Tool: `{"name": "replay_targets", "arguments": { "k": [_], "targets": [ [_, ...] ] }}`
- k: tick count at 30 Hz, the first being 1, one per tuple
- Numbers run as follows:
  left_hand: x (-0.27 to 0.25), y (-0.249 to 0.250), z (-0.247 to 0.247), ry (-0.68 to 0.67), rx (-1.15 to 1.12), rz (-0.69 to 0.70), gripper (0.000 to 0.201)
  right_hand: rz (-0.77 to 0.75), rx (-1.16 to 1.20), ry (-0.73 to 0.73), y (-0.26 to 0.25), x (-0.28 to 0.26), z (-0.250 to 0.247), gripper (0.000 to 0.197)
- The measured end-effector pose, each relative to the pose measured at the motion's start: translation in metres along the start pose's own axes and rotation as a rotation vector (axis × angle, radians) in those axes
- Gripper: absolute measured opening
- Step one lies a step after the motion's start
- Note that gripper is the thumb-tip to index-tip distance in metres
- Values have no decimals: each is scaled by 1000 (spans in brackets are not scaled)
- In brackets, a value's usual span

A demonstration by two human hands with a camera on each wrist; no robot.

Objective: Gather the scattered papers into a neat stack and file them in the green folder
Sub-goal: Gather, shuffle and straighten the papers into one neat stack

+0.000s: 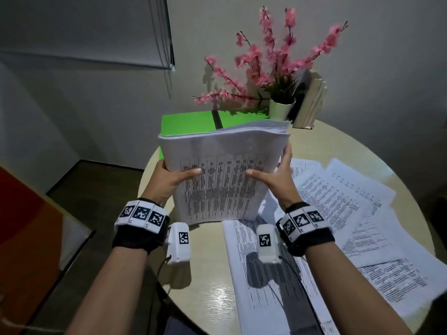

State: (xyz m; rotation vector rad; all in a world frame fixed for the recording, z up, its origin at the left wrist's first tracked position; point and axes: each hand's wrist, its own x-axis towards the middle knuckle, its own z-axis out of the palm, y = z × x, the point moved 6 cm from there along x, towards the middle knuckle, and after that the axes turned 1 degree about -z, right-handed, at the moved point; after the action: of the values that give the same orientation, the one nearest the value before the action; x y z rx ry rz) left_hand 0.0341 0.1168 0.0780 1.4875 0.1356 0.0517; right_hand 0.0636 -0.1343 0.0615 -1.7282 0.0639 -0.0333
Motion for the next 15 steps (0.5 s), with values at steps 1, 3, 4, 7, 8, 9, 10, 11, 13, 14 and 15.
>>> {"name": "replay_targets", "arguments": {
  "k": [1, 3, 4, 7, 8, 9, 10, 11, 13, 14, 15],
  "targets": [
    [1, 0, -5, 1, -9, 1, 58, 19, 7, -53, 0, 3, 4, 118],
    [3, -4, -10, -24, -68, -25, 73, 49, -1, -243, -6, -4, 24, 79],
    [2, -8, -8, -52, -80, -47, 71, 59, -35, -308, -6, -8, 35, 66],
    [0, -24, -5, 20, -44, -134, 34, 35, -76, -256, 0, -13, 56, 48],
    [1, -28, -10, 103, -43, -160, 23, 38, -52, -204, 2, -12, 59, 45],
    [2, -29, -16, 175, -51, -174, 18, 40, -21, -166, 5, -10, 61, 43],
    [4, -28, -22, 222, -65, -179, 19, 55, -1, -144, 8, -9, 63, 43],
    [7, -25, -28, 251, -86, -182, 24, 65, 3, -138, 13, -8, 66, 42],
    [14, -20, -40, 298, -130, -188, 33, 83, -70, -174, 22, -10, 74, 38],
    [19, -18, -47, 325, -150, -184, 33, 85, -142, -199, 27, -13, 79, 35],
    [25, -18, -54, 353, -168, -179, 33, 86, -201, -216, 34, -16, 84, 31]
  ]
}}
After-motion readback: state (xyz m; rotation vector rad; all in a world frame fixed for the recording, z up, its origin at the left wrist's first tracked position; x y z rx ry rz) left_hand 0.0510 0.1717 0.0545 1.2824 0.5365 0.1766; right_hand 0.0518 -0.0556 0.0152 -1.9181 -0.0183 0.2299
